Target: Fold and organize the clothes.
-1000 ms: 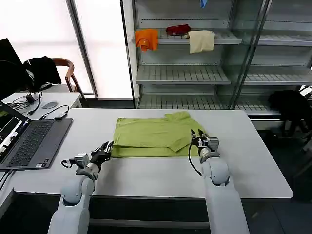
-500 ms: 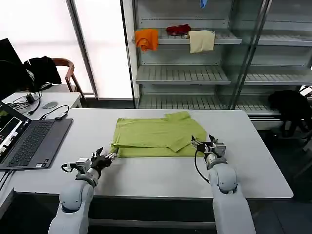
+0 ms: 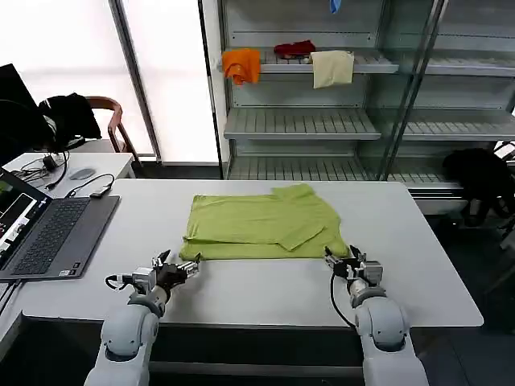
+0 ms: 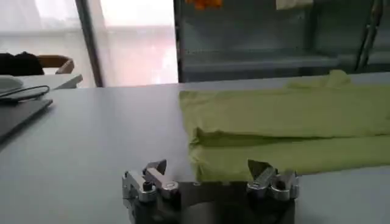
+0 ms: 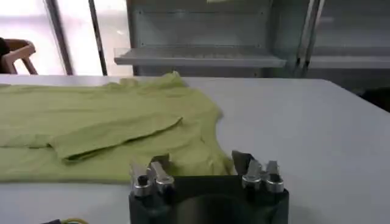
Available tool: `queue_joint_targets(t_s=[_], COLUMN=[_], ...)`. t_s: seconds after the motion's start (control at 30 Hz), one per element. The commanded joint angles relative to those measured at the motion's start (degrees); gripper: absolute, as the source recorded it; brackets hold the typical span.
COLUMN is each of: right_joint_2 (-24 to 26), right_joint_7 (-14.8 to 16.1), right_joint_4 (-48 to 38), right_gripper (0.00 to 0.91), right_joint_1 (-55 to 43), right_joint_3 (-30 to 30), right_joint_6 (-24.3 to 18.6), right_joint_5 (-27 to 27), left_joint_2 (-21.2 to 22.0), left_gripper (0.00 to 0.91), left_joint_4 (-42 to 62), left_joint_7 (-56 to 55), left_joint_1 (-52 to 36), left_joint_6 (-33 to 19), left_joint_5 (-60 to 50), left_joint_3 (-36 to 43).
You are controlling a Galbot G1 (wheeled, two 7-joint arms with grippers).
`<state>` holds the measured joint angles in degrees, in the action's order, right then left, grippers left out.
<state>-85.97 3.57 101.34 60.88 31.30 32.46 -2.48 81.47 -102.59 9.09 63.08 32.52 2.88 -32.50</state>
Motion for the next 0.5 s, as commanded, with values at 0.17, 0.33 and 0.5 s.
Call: queue_joint_targets(t_s=[0.17,0.33,0.5], right_joint_2=[0.3,0.6,0.7], right_joint_7=[0.4,0.6,0.8], right_joint_4=[1.2,2.3,3.4], right_gripper=[0.000,0.000,0.000], right_joint_1=[1.9,2.3,2.8], right_joint_3=[0.0,-0.1,-0.3], right_joint_6=[0.3,0.3,0.3], right_joint_5=[0.1,0.1,0.1], left_joint_2=[0.1,0.2,0.1], left_gripper=[0.010,0.010,0.000], left_joint_4=[-0.6,-0.1,0.0], left_joint_7=[0.6,1.7,2.6], left_joint_1=[0.5,0.5,0.6], left_joint_6=[0.5,0.5,0.5], left_joint_5=[-1.9,-1.9,-2.1], left_joint_3=[0.4,0.4,0.6])
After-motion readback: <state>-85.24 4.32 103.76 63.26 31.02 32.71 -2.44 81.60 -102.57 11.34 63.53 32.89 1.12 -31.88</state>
